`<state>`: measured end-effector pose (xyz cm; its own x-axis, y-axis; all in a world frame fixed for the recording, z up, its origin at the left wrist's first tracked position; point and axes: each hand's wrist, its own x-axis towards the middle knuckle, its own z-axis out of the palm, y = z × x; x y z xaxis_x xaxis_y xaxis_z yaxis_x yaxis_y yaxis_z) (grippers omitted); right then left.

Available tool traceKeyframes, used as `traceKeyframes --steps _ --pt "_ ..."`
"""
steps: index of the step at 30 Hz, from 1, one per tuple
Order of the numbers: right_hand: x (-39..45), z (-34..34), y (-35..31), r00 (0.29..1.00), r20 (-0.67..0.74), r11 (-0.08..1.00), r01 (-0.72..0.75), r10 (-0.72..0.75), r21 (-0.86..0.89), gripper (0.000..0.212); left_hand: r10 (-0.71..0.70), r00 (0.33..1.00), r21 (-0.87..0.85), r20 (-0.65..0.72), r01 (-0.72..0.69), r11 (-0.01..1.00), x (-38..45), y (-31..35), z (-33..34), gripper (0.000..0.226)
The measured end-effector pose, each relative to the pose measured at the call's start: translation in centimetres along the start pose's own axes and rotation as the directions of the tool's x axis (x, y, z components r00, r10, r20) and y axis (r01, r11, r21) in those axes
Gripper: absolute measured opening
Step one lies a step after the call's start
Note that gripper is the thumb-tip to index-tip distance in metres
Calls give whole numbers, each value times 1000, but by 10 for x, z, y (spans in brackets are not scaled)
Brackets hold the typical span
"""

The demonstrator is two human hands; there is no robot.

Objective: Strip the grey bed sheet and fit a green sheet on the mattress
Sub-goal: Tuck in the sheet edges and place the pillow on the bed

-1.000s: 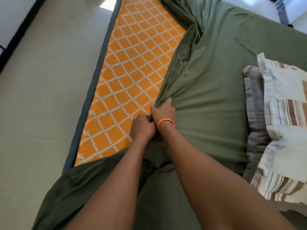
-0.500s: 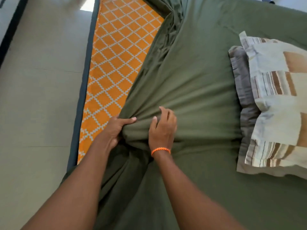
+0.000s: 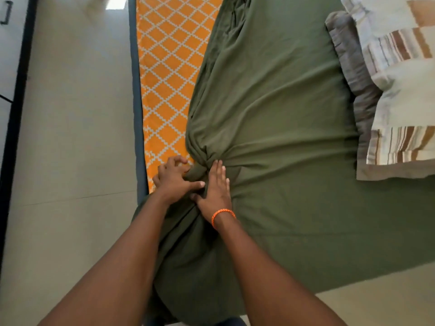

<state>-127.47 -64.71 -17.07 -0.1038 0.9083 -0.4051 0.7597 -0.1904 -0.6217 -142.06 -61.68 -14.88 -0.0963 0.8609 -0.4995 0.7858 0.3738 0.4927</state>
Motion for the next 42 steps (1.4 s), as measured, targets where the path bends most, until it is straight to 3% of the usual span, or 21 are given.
traceKeyframes --steps 3,7,10,13,14,15,17,19,21,24,26,27,30,34,37,42 --pt "2 1 3 1000 -20 1000 1 0 18 116 18 1000 85 12 -19 996 5 1 3 72" --pt "3 1 0 998 -35 997 -42 45 62 122 69 998 81 -8 -68 994 12 -4 4 54" --pt "10 -1 -3 991 -37 981 -119 126 153 130 77 997 -25 3 -77 997 17 -10 2 45" --pt "17 -7 -13 976 -22 942 -204 218 266 130 44 998 -240 41 -33 970 23 -18 -4 34" --pt "18 -10 -18 970 -47 900 -201 237 387 122 15 998 -418 56 10 908 24 -19 -9 28" --pt "22 -10 -23 953 -136 846 -166 269 507 109 -20 996 -628 85 69 775 27 -20 -20 19" --pt "29 -9 -35 862 -296 731 -118 412 672 81 -84 975 -877 205 221 428 25 -28 -43 14" --pt "35 -3 -55 807 -335 740 -175 486 650 74 -120 948 -934 296 314 173 25 -52 -59 19" --pt "41 13 -84 810 -325 773 -227 488 593 78 -155 919 -931 362 364 -16 21 -87 -78 32" --pt "55 46 -146 860 -246 764 -224 447 606 92 -227 887 -912 403 369 -177 3 -142 -113 32" --pt "66 79 -179 917 -142 804 -243 373 542 97 -282 873 -916 398 361 -174 -6 -186 -140 24" --pt "71 98 -196 939 -55 819 -266 339 509 98 -347 847 -915 403 383 -127 -6 -208 -152 20" --pt "81 140 -234 951 128 890 -309 282 336 90 -517 774 -847 365 506 161 4 -253 -172 12" --pt "94 153 -259 907 -118 858 -332 404 391 49 -447 870 -789 210 421 448 25 -246 -192 18" --pt "107 143 -260 867 -259 857 -295 426 422 27 -371 904 -754 215 395 525 50 -219 -205 22" --pt "139 99 -258 788 -497 911 -188 364 368 19 -198 961 -708 193 276 650 97 -156 -215 18"
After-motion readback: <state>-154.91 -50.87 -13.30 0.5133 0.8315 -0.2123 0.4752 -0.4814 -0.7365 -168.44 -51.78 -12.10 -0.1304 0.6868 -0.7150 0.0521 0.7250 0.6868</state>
